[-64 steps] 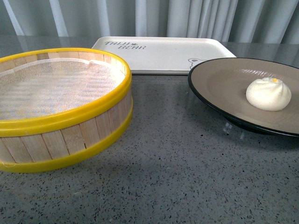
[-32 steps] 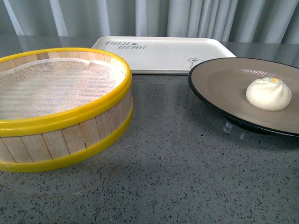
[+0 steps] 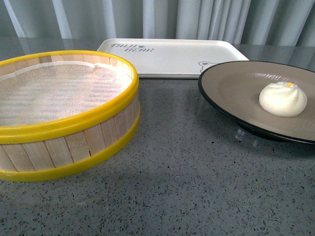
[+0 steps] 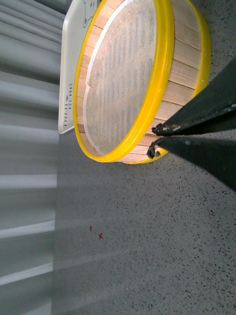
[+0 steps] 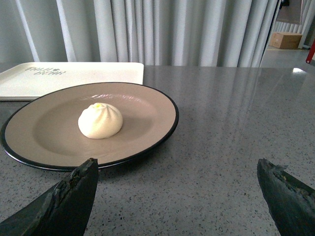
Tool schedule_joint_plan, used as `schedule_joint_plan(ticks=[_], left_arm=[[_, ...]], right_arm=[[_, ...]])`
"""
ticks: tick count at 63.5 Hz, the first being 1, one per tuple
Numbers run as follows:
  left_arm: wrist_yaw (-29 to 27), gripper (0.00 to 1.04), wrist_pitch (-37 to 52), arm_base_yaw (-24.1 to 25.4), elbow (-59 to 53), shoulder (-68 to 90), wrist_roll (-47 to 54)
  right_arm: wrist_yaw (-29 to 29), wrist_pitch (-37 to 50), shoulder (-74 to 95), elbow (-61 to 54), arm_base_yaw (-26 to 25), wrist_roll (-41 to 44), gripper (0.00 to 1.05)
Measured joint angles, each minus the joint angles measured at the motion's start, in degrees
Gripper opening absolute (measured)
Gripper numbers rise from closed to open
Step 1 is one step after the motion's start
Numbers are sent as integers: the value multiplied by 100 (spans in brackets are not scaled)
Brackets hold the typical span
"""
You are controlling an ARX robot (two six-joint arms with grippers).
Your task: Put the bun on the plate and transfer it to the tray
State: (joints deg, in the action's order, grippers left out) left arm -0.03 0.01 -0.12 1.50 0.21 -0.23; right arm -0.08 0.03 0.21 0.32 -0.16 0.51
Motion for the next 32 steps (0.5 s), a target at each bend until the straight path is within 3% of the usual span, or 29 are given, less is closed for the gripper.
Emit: schedule_joint_plan(ticks=[7,20,25,32], left_arm=[[0,35,0,0,0,0,0],[0,69,0,0,0,0,0],[0,83,0,0,0,0,-2],[7,100,0,0,0,0,4]], right_arm=[[0,0,0,0,0,0,96],[13,-7,4,0,2,11,96],[549,-417,289,205,232,363,96],[409,439,1311,638,125,568,96]])
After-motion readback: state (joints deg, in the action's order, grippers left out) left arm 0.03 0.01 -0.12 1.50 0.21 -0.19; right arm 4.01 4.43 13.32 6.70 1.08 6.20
